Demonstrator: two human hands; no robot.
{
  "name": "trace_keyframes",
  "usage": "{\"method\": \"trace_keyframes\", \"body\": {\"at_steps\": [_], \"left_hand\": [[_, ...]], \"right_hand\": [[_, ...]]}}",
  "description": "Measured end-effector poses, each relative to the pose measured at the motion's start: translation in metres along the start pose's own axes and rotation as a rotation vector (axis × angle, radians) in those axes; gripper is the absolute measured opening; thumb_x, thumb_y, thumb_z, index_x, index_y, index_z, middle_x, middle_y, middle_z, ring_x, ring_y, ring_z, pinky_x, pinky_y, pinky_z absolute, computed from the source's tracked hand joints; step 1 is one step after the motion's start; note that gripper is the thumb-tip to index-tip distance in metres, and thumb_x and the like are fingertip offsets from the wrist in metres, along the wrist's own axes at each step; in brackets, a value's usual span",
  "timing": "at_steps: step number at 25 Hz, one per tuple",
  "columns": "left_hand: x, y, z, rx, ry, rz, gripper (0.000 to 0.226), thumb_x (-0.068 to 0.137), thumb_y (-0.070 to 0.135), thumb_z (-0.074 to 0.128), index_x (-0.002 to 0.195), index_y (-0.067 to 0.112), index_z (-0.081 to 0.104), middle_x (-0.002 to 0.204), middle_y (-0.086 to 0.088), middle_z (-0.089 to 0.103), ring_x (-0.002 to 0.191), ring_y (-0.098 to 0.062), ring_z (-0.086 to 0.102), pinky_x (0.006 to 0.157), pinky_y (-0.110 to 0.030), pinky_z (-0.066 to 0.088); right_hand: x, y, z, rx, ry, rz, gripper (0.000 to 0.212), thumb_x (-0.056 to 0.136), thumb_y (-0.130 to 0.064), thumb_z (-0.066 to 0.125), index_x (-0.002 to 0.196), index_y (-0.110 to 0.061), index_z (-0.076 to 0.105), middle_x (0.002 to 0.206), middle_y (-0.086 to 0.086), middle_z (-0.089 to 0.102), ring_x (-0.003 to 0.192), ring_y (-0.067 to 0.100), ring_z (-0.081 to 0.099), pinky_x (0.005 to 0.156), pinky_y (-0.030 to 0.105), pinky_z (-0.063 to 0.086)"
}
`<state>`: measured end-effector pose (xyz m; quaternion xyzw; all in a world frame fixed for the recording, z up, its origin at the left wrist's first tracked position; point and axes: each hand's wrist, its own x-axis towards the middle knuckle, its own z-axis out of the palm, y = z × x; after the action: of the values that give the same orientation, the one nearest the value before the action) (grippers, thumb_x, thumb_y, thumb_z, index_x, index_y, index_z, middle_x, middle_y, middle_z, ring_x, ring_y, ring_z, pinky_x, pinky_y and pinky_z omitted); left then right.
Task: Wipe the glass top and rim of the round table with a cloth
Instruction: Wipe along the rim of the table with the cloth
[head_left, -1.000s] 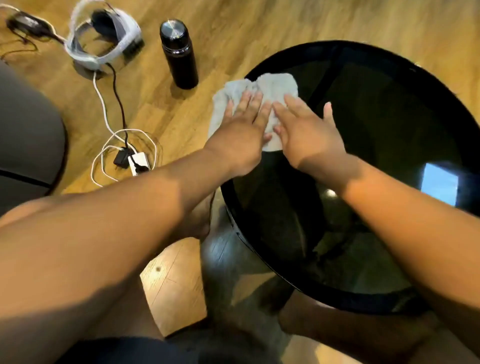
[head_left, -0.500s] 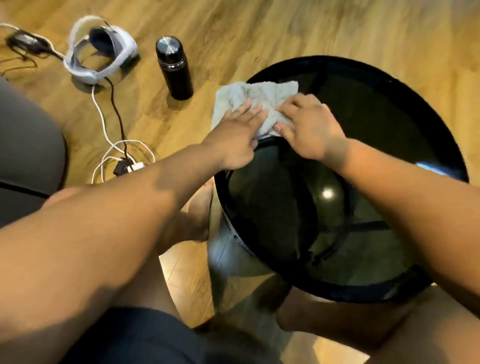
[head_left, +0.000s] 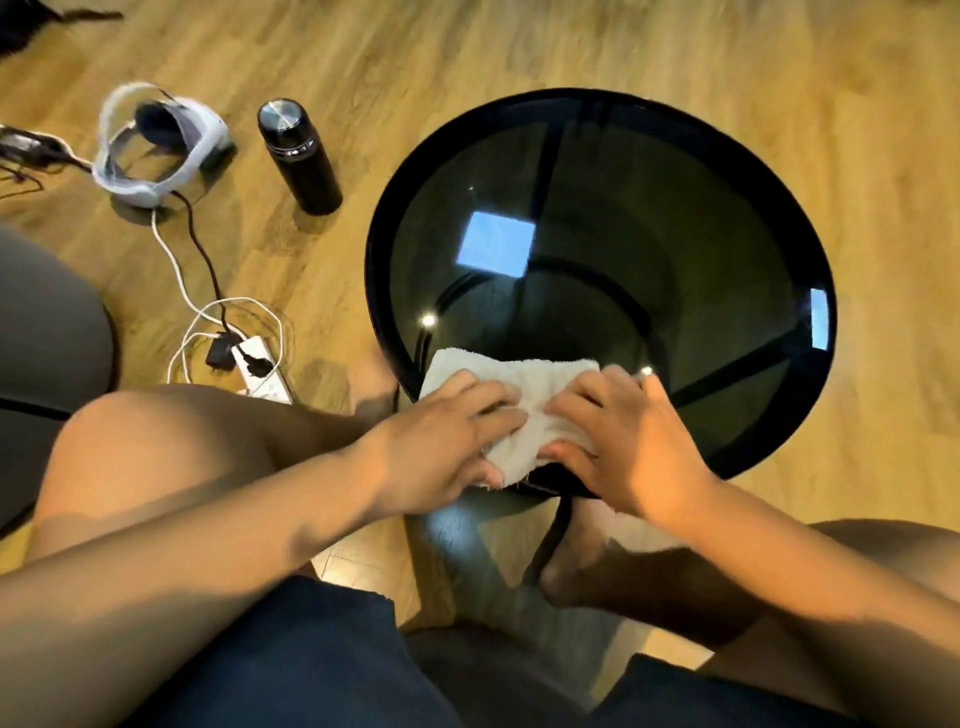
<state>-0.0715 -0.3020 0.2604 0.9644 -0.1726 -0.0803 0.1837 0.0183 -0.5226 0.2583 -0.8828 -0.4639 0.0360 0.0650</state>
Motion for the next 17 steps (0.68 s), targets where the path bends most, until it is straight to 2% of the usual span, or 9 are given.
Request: {"method": "trace_keyframes", "body": {"at_steps": [2,3,5,7,11,14,17], "left_hand": [[0.02,-0.025,-0.009,-0.051,0.063,-0.035,0.052,0.086,0.04,0.061,0.129,0.009,0.061,0.127,-0.011,0.058,0.113,-0.033,0.053,0.097,-0.041,0.047],[0.035,-0.04,-0.017,-0.053,0.089,-0.089,0.052,0.085,0.038,0.066,0.128,0.008,0.062,0.125,-0.011,0.058,0.112,-0.032,0.052,0.097,-0.045,0.047],[0.075,-0.074,-0.036,-0.007,0.081,-0.196,0.054,0.082,0.033,0.073,0.13,0.011,0.061,0.127,-0.01,0.054,0.114,-0.031,0.05,0.1,-0.04,0.042],[0.124,-0.105,-0.057,0.065,0.127,-0.246,0.047,0.082,0.03,0.071,0.125,0.013,0.063,0.124,-0.013,0.052,0.113,-0.035,0.05,0.097,-0.041,0.043],[0.209,-0.152,-0.094,0.403,0.235,-0.45,0.045,0.087,0.026,0.067,0.129,0.013,0.057,0.131,-0.016,0.048,0.125,-0.039,0.041,0.1,-0.049,0.038],[0.252,-0.183,-0.104,0.41,0.286,-0.437,0.041,0.089,0.02,0.065,0.126,0.007,0.055,0.126,-0.02,0.053,0.118,-0.037,0.049,0.092,-0.046,0.042],[0.267,-0.201,-0.101,0.355,0.224,-0.388,0.045,0.098,0.038,0.051,0.127,0.004,0.052,0.122,-0.023,0.056,0.112,-0.039,0.054,0.088,-0.044,0.042]], "right_hand": [[0.035,0.017,0.001,-0.008,0.002,0.033,0.047,0.088,-0.059,0.037,0.108,-0.027,0.065,0.1,-0.001,0.063,0.092,0.025,0.058,0.075,0.041,0.042],[0.053,0.025,0.001,-0.016,-0.006,0.046,0.051,0.089,-0.061,0.034,0.111,-0.026,0.064,0.103,0.001,0.064,0.096,0.027,0.057,0.077,0.042,0.042],[0.094,0.044,-0.001,-0.045,0.012,0.063,0.053,0.089,-0.059,0.039,0.117,-0.022,0.063,0.108,0.006,0.064,0.102,0.032,0.056,0.079,0.044,0.04],[0.145,0.067,-0.005,-0.026,0.049,0.143,0.048,0.09,-0.056,0.048,0.119,-0.019,0.061,0.113,0.01,0.061,0.11,0.035,0.053,0.084,0.047,0.039],[0.258,0.117,-0.014,0.041,0.076,0.27,0.043,0.092,-0.05,0.053,0.123,-0.021,0.057,0.124,0.012,0.057,0.121,0.034,0.048,0.097,0.049,0.038],[0.317,0.147,-0.012,0.088,0.143,0.342,0.034,0.095,-0.045,0.053,0.123,-0.025,0.057,0.117,0.009,0.061,0.109,0.032,0.057,0.09,0.045,0.046],[0.343,0.159,-0.008,0.134,0.138,0.327,0.028,0.097,-0.042,0.051,0.118,-0.025,0.057,0.105,0.008,0.063,0.092,0.029,0.061,0.077,0.045,0.053]]}}
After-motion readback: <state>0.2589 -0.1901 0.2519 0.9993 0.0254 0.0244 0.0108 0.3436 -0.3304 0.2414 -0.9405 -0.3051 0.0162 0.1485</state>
